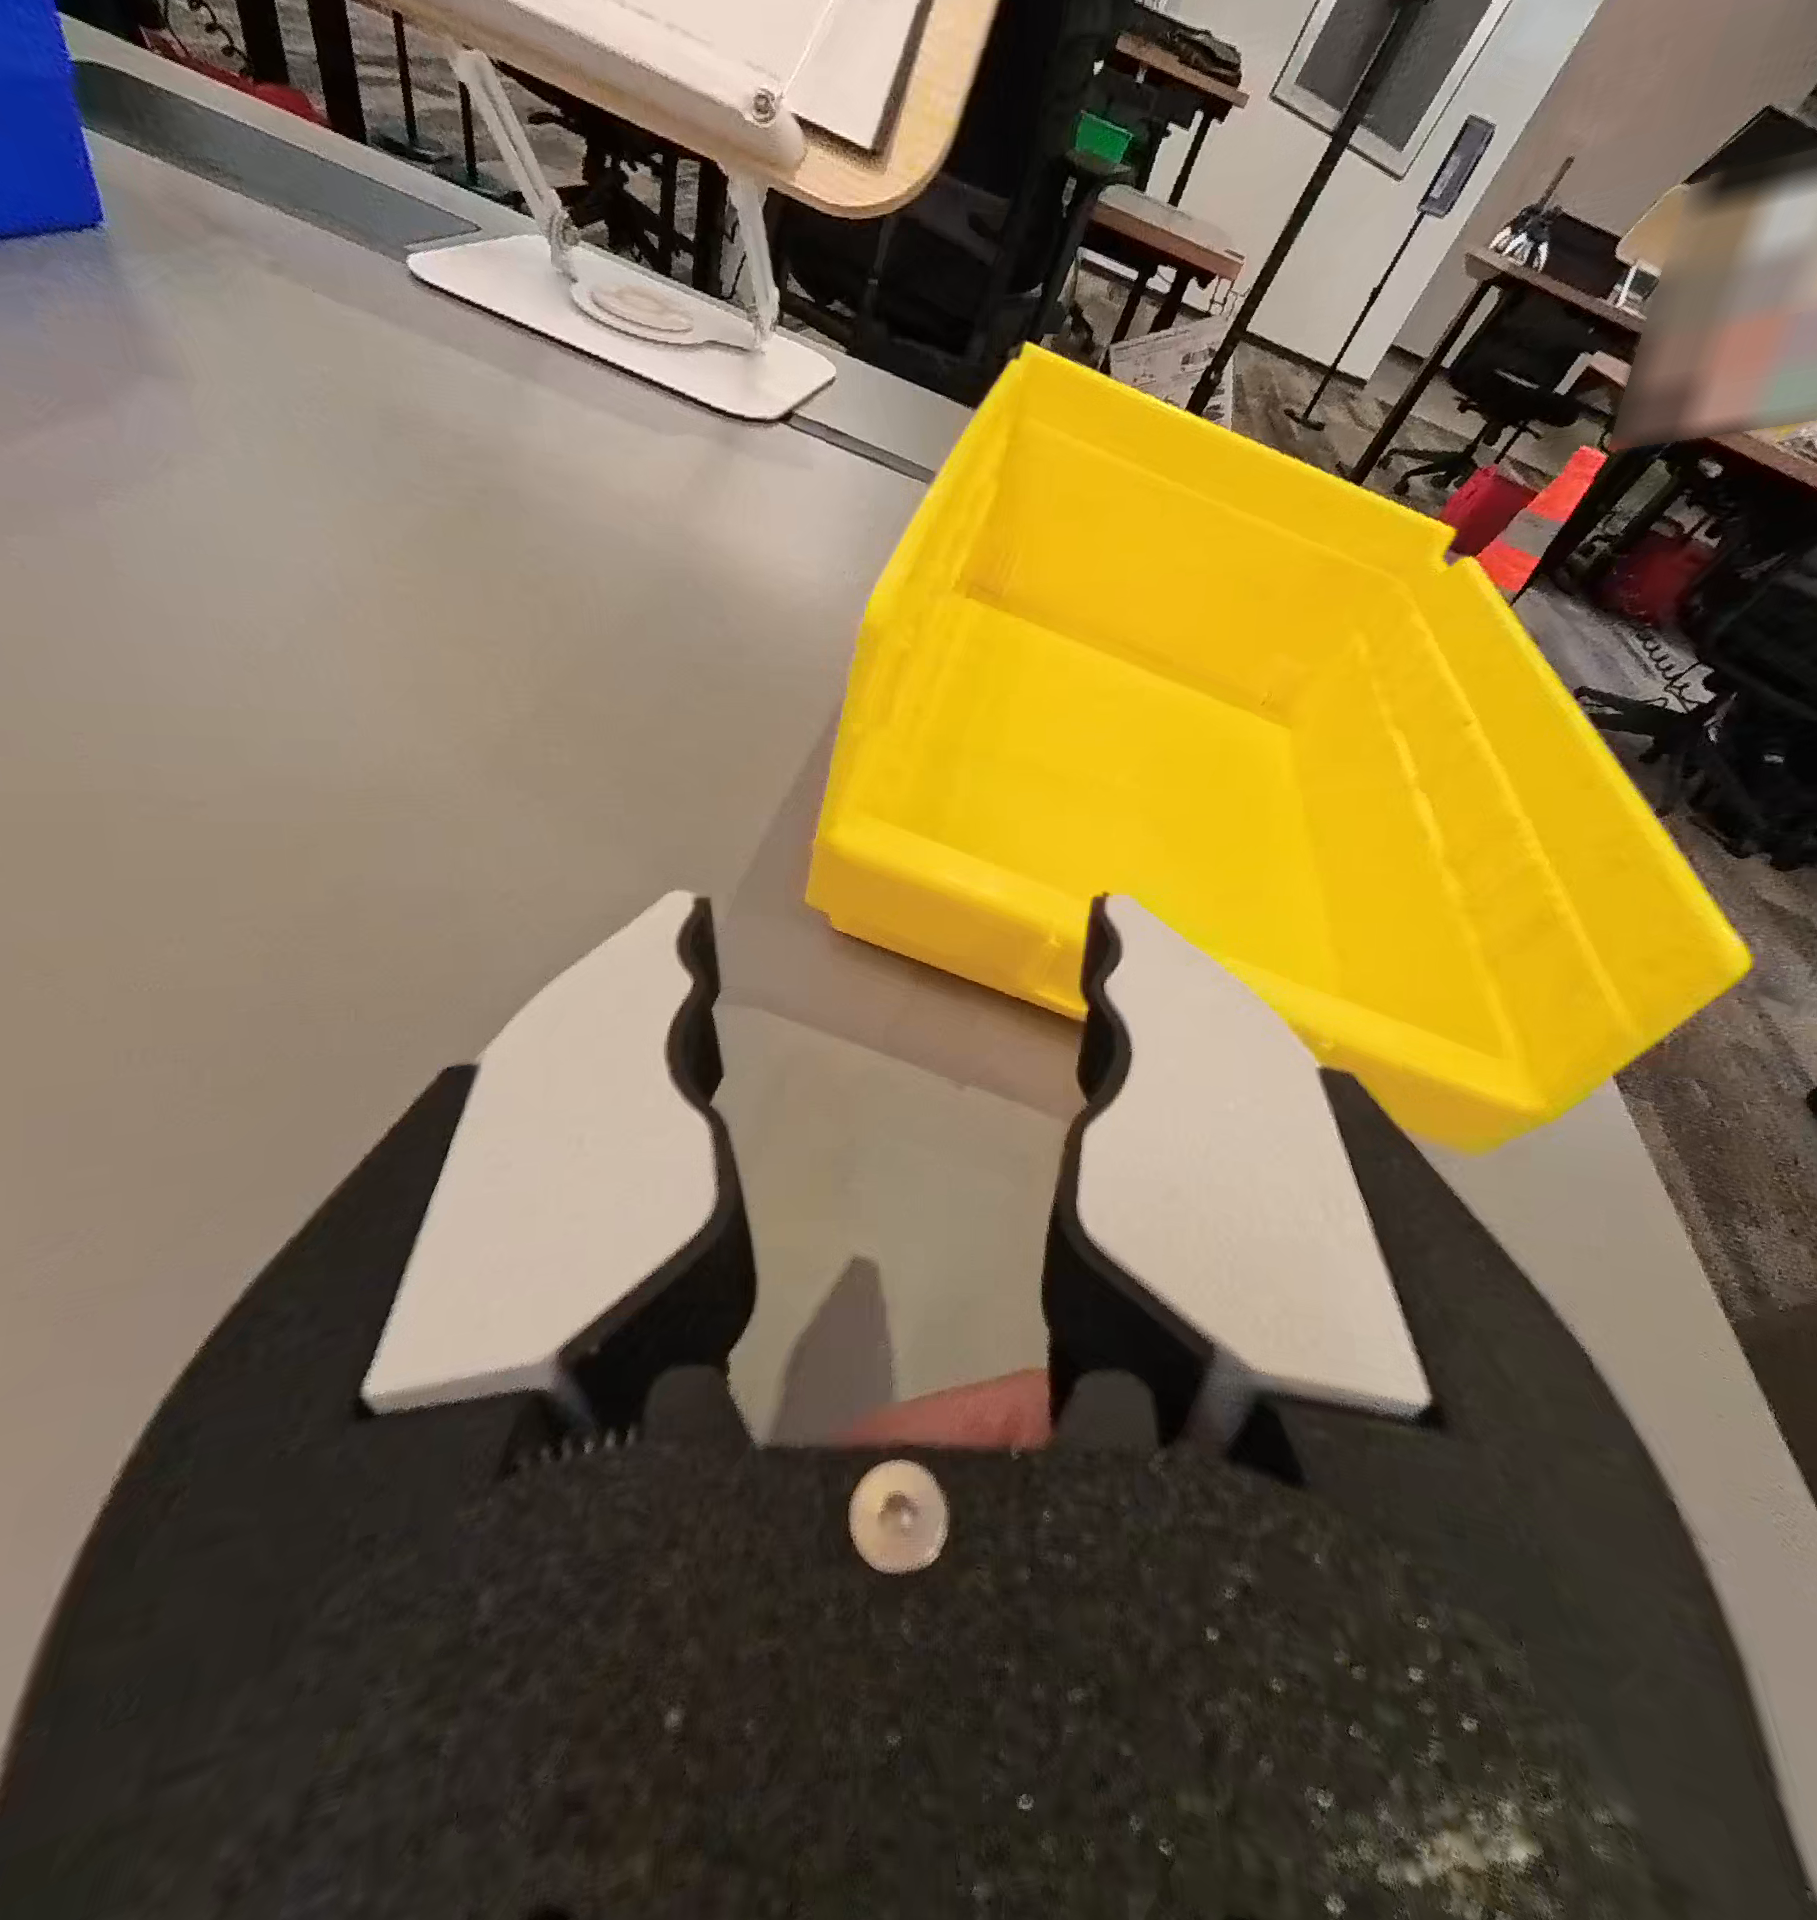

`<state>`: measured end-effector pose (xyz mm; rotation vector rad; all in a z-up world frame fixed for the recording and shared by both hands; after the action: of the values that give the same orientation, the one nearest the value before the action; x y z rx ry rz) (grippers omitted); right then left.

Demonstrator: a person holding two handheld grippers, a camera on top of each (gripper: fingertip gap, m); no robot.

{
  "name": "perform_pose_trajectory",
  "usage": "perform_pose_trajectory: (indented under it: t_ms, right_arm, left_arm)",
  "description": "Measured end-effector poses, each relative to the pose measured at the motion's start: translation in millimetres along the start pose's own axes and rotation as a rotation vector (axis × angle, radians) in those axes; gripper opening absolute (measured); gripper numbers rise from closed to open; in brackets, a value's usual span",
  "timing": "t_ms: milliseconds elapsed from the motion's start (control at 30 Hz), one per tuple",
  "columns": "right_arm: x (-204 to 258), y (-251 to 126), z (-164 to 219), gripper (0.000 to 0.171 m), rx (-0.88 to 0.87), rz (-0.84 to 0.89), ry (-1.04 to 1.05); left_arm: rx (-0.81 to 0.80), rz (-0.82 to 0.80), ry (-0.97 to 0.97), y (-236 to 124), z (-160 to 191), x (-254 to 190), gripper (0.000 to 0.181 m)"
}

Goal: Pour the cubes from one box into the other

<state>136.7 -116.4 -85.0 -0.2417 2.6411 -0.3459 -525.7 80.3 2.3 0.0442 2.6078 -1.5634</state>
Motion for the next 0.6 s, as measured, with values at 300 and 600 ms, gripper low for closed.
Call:
perform_pose_trajectory:
  t_ms: [300,600]
  right_arm:
    - [22,1,3,0.064,0.056,-0.244,0.139]
    - [30,1,4,0.064,0.063,-0.276,0.132]
  left_arm:
    - [0.191,-0.096,-0.095,78,-50,10,0.053]
    - [0.273,-0.073,-0.122,101,-87,7,0.043]
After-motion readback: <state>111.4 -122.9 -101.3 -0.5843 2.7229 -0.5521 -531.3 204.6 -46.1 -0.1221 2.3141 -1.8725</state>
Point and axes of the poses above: each gripper's, where its closed fingertips meet, y out along the fingers, z out of its underside, x = y × z across the jaws, the point moved 8 cm from there along -y, back along the fingers, and after that the axes turned 9 degrees about -y, right-handed, at the moved point
